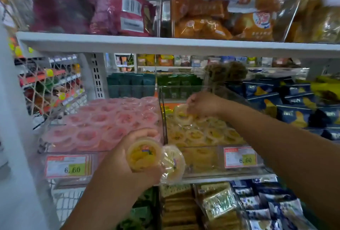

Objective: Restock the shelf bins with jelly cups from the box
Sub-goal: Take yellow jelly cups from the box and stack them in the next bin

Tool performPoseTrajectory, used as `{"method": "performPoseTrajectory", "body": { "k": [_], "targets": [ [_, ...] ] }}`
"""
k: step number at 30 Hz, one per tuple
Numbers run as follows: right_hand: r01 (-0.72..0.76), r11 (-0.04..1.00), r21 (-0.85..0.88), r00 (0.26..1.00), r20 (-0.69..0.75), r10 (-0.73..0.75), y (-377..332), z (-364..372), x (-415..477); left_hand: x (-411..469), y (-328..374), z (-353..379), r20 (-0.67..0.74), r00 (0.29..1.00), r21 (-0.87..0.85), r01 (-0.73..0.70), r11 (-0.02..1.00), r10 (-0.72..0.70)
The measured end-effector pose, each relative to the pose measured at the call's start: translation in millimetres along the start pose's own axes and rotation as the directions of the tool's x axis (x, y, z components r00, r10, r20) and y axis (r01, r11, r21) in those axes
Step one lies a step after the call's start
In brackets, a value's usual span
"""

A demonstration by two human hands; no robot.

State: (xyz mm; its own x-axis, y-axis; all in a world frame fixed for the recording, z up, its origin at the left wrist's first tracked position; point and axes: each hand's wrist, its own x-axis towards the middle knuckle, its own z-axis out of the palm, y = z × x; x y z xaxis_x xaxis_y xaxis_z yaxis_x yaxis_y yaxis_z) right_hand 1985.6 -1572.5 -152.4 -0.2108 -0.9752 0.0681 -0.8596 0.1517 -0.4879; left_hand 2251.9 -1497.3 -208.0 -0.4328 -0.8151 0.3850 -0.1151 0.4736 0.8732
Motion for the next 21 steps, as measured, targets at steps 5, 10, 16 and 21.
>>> {"method": "performPoseTrajectory", "body": {
  "k": [5, 10, 16, 21],
  "targets": [
    [-0.103, 0.994, -0.044, 0.963, 0.244, 0.11, 0, 18, 48, 13, 3, -7, -0.026, 1.0, 0.035, 0.012, 0.999, -0.011],
    [-0.091, 0.992, -0.084, 0.936, 0.333, 0.114, 9, 34, 58, 18, 11, -11, -0.048, 0.993, 0.038, 0.112, 0.993, -0.11],
    [-0.191, 0.981, 0.032, 0.95, 0.255, 0.177, 19, 9, 46, 14, 15, -13, -0.05, 0.989, 0.033, 0.14, 0.99, -0.138],
    [-0.309, 0.923, 0.228, 0.948, 0.157, 0.278, 35, 12, 35, 8, 15, -8, -0.027, 0.987, 0.022, 0.16, 0.987, -0.16]
  ]
}}
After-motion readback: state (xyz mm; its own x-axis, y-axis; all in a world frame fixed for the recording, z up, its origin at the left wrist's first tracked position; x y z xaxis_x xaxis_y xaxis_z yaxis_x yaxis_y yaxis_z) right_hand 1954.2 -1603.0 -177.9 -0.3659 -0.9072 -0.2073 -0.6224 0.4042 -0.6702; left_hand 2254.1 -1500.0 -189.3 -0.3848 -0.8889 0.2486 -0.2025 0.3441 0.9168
